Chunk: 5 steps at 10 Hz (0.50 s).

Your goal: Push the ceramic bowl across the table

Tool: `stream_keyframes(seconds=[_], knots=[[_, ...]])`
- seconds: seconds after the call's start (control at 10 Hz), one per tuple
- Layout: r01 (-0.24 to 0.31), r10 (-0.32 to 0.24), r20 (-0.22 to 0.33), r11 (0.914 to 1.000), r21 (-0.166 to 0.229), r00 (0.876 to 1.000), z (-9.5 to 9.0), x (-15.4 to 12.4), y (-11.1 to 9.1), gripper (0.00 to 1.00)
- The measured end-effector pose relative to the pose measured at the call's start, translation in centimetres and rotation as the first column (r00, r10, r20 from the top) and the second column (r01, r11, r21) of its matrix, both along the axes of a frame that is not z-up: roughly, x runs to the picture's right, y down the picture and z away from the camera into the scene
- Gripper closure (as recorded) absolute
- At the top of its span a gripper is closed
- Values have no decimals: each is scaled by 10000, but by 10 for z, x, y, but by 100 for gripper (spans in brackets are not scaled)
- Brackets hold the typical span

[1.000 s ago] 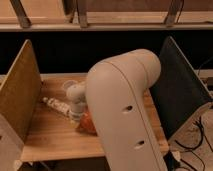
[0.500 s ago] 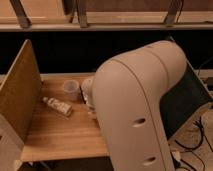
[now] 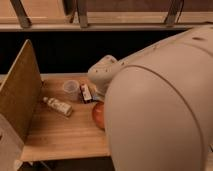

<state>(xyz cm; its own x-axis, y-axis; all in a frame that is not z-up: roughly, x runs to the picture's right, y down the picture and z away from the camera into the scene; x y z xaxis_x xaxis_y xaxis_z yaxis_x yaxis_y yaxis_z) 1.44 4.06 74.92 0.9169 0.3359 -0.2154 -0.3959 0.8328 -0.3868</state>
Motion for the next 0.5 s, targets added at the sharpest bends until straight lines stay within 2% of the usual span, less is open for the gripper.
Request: stream_keyframes(seconds=[0.1,0.2,0.3,0.5], knots=[[-264,272,-545,9995,152,9981,-15,15,-6,100],[-683,720,-1338,9972,316,9884,-35,36,-9,100],[-1304,1372,-2060,9904,465,9689,-55,54,-7,100],[-2628,2656,-2960,9636,499,9175,-87,73,13,100]])
